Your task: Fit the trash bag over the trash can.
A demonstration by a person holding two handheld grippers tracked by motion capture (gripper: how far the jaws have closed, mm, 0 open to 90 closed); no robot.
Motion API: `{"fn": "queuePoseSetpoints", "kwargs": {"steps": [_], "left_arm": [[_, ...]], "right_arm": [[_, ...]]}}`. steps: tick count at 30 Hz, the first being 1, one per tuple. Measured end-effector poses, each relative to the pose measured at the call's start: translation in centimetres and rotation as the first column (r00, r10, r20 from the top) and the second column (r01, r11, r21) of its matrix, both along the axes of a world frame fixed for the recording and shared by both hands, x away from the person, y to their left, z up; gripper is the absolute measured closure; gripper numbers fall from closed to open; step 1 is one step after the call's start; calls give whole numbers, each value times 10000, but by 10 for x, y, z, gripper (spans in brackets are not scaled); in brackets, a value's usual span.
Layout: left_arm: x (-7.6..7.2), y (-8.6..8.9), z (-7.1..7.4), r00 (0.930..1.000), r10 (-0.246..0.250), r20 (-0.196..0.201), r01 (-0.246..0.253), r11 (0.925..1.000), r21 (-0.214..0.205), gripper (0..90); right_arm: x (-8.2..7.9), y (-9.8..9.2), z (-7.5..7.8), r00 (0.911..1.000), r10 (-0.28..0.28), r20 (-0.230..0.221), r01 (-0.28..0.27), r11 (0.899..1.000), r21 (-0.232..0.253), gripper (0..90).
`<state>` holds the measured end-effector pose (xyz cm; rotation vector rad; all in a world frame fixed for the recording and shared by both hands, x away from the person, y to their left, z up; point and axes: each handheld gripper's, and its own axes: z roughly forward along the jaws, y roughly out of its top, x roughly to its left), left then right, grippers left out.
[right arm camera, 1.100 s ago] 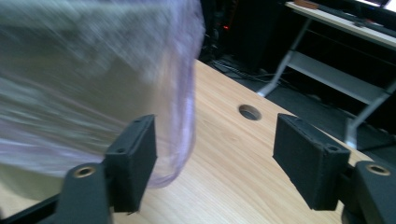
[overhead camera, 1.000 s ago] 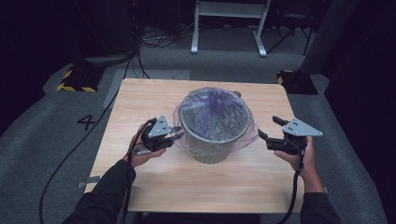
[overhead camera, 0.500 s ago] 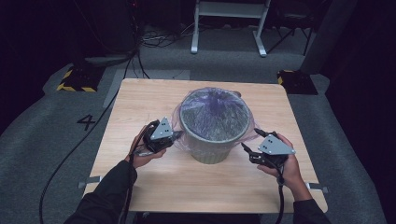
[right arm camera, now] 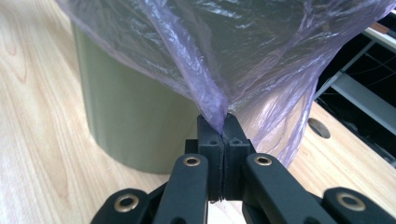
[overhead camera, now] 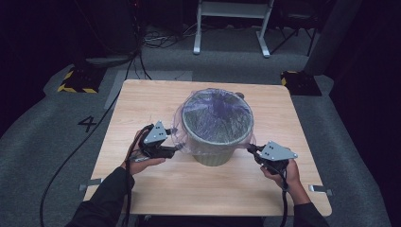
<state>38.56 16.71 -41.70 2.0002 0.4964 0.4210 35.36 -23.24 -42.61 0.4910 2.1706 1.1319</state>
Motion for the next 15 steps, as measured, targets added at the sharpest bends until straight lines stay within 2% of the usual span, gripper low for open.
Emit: {"fn": "queuePoseSetpoints", "kwargs": {"steps": [2, 4, 7, 9, 11, 12, 13, 14, 15], "left_arm": [[-4, 4, 4, 9997, -222, -93, 216, 9982, -560, 212], [-6, 6, 9, 9957, -751, -549, 688, 9917, -1089, 149], [-8, 4, 12, 9935, -979, -587, 909, 9896, -1114, 156], [-9, 1, 14, 9949, -862, -518, 798, 9903, -1141, 168], [-9, 0, 16, 9938, -1008, -478, 938, 9868, -1320, 228], [-10, -2, 17, 9971, -684, -320, 640, 9903, -1234, 284], [-9, -2, 19, 9976, -617, -328, 568, 9895, -1332, 390], [-9, -2, 19, 9978, -591, -303, 543, 9884, -1419, 454], [-8, -2, 20, 9992, -343, -217, 310, 9898, -1388, 533]], "right_arm": [[-1, 0, -2, 10000, 20, -71, -21, 9999, -122, 893], [-2, -1, -4, 10000, -37, -57, 36, 9999, -169, 893], [-2, -3, -5, 9997, -235, -2, 235, 9994, -248, 892], [-2, -3, -6, 9997, -264, 4, 264, 9995, -156, 891], [-2, -4, -7, 9997, -241, -19, 240, 9997, -88, 888], [-2, -4, -7, 9997, -229, -38, 229, 9997, -99, 886], [-2, -4, -8, 9998, -216, -18, 216, 9997, -107, 886], [-2, -4, -8, 9998, -191, -44, 191, 9998, -105, 885], [-3, -4, -8, 9998, -191, -66, 191, 9998, -114, 884]]}}
